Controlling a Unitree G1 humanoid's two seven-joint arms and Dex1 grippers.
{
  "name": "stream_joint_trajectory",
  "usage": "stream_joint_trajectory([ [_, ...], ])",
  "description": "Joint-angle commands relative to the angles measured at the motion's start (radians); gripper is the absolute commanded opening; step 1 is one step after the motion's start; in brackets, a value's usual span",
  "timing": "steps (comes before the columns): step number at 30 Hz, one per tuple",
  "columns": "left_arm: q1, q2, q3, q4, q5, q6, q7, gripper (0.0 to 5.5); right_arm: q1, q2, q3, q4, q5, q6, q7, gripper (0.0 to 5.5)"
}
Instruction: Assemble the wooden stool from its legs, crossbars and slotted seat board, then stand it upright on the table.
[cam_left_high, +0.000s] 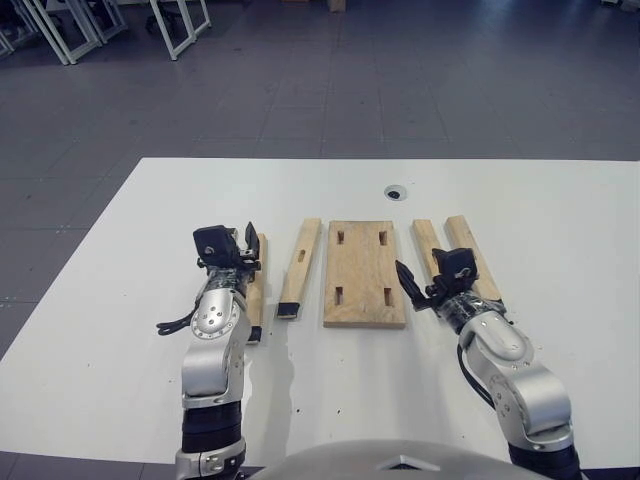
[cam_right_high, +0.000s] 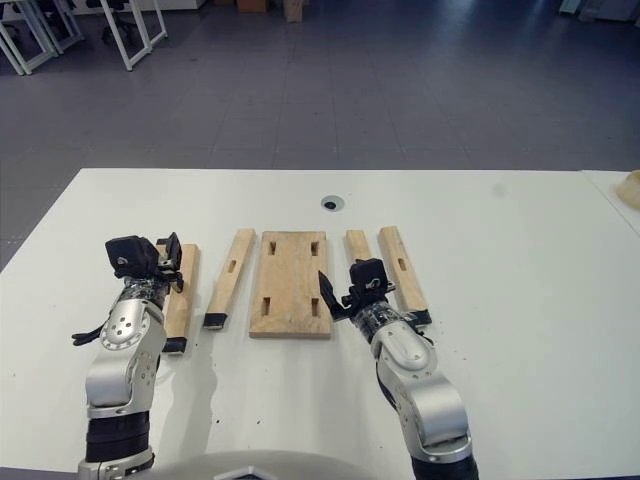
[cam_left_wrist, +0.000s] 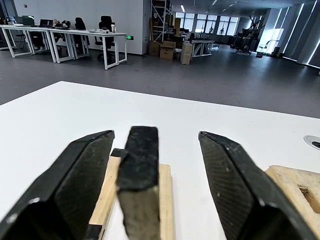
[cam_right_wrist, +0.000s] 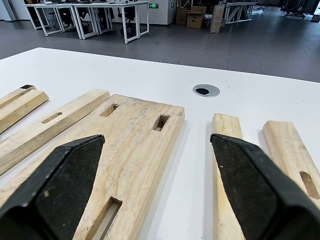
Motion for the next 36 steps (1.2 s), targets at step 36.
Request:
stream_joint_trajectory([
  [36,-0.417,0.161,0.126,0.024,-0.154,0.566,-0.104,3.14,-0.012,0.033,0.017,0.03,-0.028,0.068,-0.024,3.92],
])
